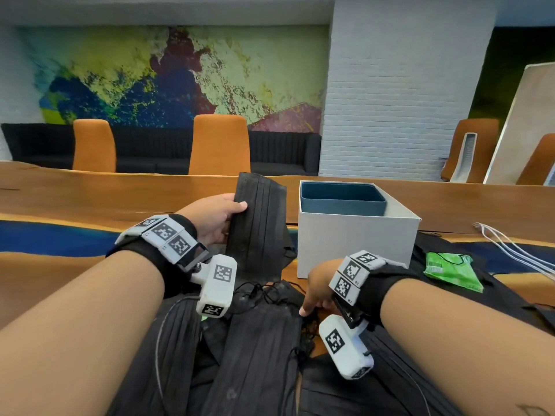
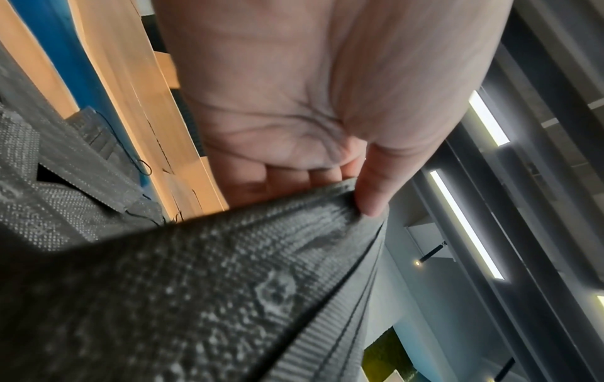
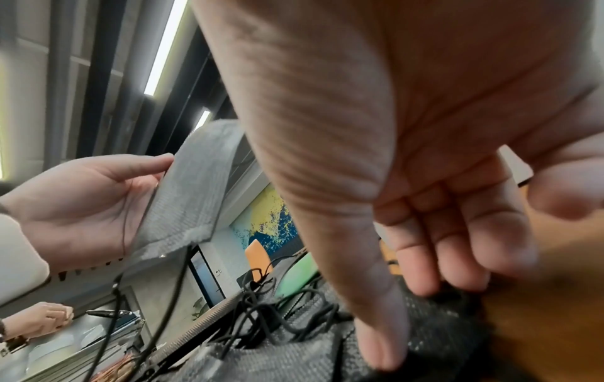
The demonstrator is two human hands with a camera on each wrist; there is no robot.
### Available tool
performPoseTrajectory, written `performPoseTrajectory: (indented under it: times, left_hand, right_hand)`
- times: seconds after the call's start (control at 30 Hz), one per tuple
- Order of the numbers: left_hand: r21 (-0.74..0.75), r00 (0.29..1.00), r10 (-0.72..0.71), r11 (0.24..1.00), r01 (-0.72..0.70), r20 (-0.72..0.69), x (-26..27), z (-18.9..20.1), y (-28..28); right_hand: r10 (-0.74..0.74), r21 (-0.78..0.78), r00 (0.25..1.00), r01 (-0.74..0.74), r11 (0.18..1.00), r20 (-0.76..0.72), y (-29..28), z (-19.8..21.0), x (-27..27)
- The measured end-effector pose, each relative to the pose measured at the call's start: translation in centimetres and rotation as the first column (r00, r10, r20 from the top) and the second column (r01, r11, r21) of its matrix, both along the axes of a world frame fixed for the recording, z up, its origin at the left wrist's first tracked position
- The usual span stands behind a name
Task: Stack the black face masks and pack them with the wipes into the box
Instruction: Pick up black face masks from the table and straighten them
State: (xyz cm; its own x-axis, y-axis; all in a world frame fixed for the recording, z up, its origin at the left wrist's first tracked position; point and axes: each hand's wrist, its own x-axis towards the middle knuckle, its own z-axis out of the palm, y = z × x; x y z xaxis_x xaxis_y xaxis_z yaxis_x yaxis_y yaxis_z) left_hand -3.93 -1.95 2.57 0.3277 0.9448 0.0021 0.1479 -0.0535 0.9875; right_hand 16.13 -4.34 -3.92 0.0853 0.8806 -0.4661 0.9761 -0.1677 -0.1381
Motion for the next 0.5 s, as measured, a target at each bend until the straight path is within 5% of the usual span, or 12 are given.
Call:
performPoseTrajectory:
  times: [0.23, 0.37, 0.5]
  left_hand:
    - [0.026, 0.999, -0.008, 1.000, 0.009, -0.031, 0.5, 0.6, -0.4]
    - [0.027, 0.999, -0.002, 1.000, 0.003, -0.049, 0.2, 0.7, -0.4]
    - [0.028, 1.000, -0.002, 1.000, 0.003, -0.030, 0.0, 0.9, 0.0]
  right_hand:
    - [0.144, 0.052, 0.987, -0.148, 0.988, 0.075, -0.2, -0.1, -0.3]
    - [0.102, 0.181, 0.981, -0.072, 0.981, -0.163, -0.7, 1.9, 1.2]
    - [0.073, 0.351, 0.852, 0.135, 0.926, -0.519, -1.4, 5.2, 3.3]
